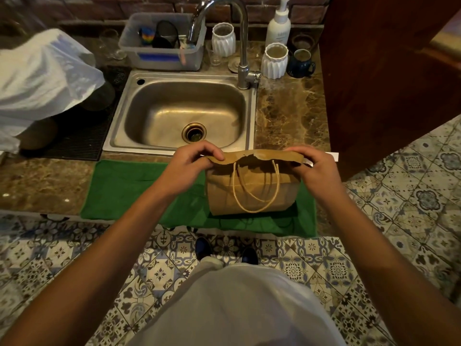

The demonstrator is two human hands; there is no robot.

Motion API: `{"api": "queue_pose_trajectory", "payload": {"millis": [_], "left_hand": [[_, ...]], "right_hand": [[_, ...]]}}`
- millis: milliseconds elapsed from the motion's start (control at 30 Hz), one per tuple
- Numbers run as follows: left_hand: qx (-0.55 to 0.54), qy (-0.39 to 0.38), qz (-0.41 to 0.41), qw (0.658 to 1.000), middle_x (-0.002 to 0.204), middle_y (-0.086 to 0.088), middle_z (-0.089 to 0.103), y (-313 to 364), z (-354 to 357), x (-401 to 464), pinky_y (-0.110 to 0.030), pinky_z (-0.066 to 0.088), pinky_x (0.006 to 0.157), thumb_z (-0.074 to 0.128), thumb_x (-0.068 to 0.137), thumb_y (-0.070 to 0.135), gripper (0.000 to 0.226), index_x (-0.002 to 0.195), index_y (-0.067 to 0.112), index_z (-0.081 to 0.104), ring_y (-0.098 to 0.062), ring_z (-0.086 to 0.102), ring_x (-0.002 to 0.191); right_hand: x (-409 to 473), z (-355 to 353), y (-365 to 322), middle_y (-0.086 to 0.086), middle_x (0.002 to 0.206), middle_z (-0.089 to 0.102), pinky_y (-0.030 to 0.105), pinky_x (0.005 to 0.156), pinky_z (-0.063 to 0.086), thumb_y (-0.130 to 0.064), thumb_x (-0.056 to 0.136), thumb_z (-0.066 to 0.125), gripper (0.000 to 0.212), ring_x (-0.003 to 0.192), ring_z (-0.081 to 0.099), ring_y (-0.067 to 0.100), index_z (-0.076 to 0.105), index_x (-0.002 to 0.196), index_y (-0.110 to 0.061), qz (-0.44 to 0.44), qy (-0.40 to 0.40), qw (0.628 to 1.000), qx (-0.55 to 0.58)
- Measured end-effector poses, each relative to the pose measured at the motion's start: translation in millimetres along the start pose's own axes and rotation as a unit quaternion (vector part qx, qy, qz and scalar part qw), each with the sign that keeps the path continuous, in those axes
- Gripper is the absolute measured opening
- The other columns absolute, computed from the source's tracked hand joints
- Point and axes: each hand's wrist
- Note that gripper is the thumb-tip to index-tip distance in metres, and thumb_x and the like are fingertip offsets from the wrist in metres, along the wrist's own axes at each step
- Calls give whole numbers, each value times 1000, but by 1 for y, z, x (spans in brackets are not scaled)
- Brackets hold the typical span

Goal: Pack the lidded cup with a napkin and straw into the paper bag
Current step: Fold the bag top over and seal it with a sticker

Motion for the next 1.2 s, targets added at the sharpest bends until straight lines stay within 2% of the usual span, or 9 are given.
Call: {"api": "queue_pose_trajectory", "payload": {"millis": [133, 233, 300, 400, 500, 700, 833, 1000, 1200], "left_hand": [[16, -31, -73, 997, 109, -2, 75, 14, 0, 12, -37, 50, 96, 45, 101, 30, 36, 76, 21, 70, -17, 66, 106], [178, -73, -41, 980, 117, -6, 70, 24, 10, 30, -44, 51, 97, 54, 104, 36, 21, 108, 22, 69, -17, 63, 107], [278, -133, 18, 951, 130, -3, 66, 27, 16, 37, -38, 47, 101, 57, 101, 40, 36, 129, 19, 67, -16, 59, 119], [330, -165, 51, 928, 127, -7, 70, 27, 21, 39, -41, 49, 100, 58, 99, 46, 44, 122, 12, 73, -21, 62, 117], [370, -159, 38, 914, 100, -6, 75, 22, 24, 38, -47, 52, 82, 56, 94, 56, 49, 104, 12, 75, -23, 67, 92], [386, -121, 53, 913, 78, 6, 62, 21, 25, 41, -40, 47, 67, 59, 100, 41, 27, 88, 19, 67, -19, 60, 78], [399, -102, 64, 909, 71, 15, 53, 19, 23, 45, -33, 36, 63, 59, 100, 39, 20, 86, 27, 63, -15, 55, 74], [416, -105, 83, 899, 83, 1, 70, 24, 30, 50, -40, 50, 70, 63, 98, 39, 22, 97, 19, 73, -23, 64, 81], [405, -127, 69, 903, 84, 1, 73, 25, 20, 48, -44, 54, 72, 65, 96, 40, 19, 97, 23, 74, -21, 66, 81]], "right_hand": [[6, 3, 4, 6, 118, 69, 17, 97, 50, 6, 83, 74, 36, 116, 62, 15, 73, 107, -21, -26, -21, 999, -2], [8, 5, 7, 1, 115, 68, 27, 99, 51, 5, 83, 75, 35, 115, 63, 14, 74, 106, -21, -39, -17, 999, -2], [7, 8, 7, 3, 113, 68, 24, 97, 52, 4, 82, 76, 35, 111, 64, 13, 74, 104, -24, -45, 3, 999, -7], [2, 12, 6, 7, 114, 68, 9, 84, 51, -2, 87, 74, 28, 104, 63, 4, 74, 106, -22, -12, 63, 998, 10], [-1, 15, 6, 8, 114, 68, 4, 76, 49, -7, 89, 75, 20, 101, 63, 6, 75, 107, -15, 5, 105, 994, 22], [5, 8, -3, 0, 121, 65, 29, 96, 53, -7, 86, 75, 34, 113, 62, 14, 69, 110, -30, -9, 14, 999, -39], [8, -4, -16, -5, 135, 58, 29, 101, 48, -14, 86, 77, 48, 123, 56, 9, 64, 130, -29, -31, -87, 995, -42], [32, 21, -24, -4, 137, 62, 45, 106, 42, -58, 86, 67, 49, 132, 48, 19, 70, 125, -28, -161, -97, 910, -369], [49, 25, -25, -6, 122, 71, 47, 100, 43, -53, 87, 70, 38, 128, 50, 23, 78, 111, -24, -185, -139, 903, -363]]}}
Point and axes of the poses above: each hand's wrist, its own x-axis towards the middle knuckle, its own z-axis out of the palm, y = z × x
